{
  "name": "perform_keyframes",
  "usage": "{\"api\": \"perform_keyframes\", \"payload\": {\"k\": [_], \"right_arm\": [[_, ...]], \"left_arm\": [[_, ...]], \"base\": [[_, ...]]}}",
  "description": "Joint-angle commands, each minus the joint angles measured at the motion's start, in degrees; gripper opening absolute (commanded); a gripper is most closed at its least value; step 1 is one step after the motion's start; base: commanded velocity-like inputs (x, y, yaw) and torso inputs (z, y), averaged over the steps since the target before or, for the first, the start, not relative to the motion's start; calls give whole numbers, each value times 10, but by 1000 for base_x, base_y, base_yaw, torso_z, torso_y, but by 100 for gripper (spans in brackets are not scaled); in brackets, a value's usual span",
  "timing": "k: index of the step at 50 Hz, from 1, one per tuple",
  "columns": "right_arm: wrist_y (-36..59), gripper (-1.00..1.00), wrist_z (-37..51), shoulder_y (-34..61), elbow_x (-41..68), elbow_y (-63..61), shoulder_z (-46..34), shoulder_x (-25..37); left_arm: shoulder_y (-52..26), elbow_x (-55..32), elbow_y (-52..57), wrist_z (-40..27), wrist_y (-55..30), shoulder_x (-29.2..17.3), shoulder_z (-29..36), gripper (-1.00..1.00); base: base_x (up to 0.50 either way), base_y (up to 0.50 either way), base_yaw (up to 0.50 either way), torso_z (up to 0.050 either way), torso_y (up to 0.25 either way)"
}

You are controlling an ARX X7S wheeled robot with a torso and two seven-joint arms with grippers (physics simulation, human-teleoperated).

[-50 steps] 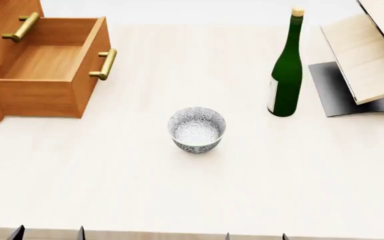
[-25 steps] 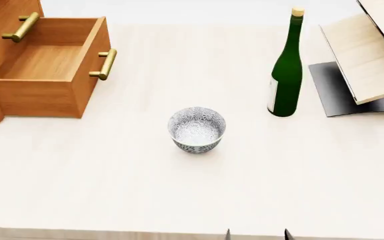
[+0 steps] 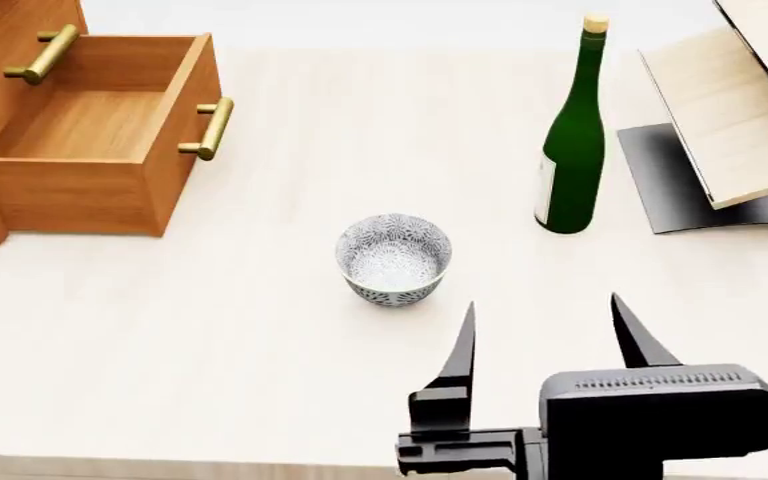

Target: Put the bowl in the bottom drawer of the cabinet and close it.

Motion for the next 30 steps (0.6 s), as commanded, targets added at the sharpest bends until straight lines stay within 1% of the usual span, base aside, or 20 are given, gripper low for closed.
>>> {"api": "perform_keyframes", "payload": {"k": [1,5,10,15,24,30], "right_arm": [[142,100,15,94,15,-97,5,3],[178,100,19,125,19,-118,6,3],[174,100,19,136,25,-105,19,-2],[143,100,24,127,16,-84,10,3],[115,100,23,119,19,-65,8,4],[104,100,21,120,27,-54,20,0]], "left_arm": [[6,-15,3,-5,3,-9,1,100],[5,-17,1,-7,5,-11,2,100],[-1,-17,-7,-8,8,-14,5,100],[-7,-20,-14,-8,11,-16,8,100],[-14,-21,-18,-12,9,-21,12,100],[-20,-20,-20,-16,5,-22,16,100]], "base": [[0,0,0,0,0],[0,0,0,0,0],[0,0,0,0,0],[0,0,0,0,0],[0,261,0,0,0],[0,500,0,0,0]]}}
